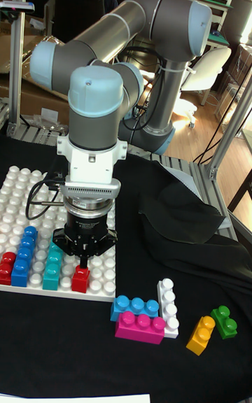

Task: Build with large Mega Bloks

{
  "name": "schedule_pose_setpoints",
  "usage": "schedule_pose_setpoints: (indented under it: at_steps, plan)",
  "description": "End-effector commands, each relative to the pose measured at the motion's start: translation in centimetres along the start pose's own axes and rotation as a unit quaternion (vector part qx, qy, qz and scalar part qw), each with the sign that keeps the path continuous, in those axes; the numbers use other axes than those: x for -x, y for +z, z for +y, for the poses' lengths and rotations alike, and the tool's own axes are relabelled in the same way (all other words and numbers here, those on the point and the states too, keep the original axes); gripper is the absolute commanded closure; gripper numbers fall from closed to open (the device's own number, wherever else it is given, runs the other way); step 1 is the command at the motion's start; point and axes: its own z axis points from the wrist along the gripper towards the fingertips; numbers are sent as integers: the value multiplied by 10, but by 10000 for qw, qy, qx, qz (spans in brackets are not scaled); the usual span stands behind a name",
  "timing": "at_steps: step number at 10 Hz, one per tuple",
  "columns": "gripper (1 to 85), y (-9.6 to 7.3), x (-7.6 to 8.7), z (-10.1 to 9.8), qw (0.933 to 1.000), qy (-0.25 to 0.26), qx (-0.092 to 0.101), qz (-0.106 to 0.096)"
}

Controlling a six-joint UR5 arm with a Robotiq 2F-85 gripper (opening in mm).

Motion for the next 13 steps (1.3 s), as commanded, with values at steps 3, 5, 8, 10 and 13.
schedule_pose_setpoints:
  at_steps: [3,5,8,10,13]
  plan:
    - [847,2,17,-2,9999,21,-51,-139]
    - [843,8,24,2,9996,88,-51,-263]
    - [843,15,27,6,9991,144,-125,-374]
    - [840,-21,15,-12,9997,-252,18,50]
    - [840,-59,15,-44,9976,-688,56,86]
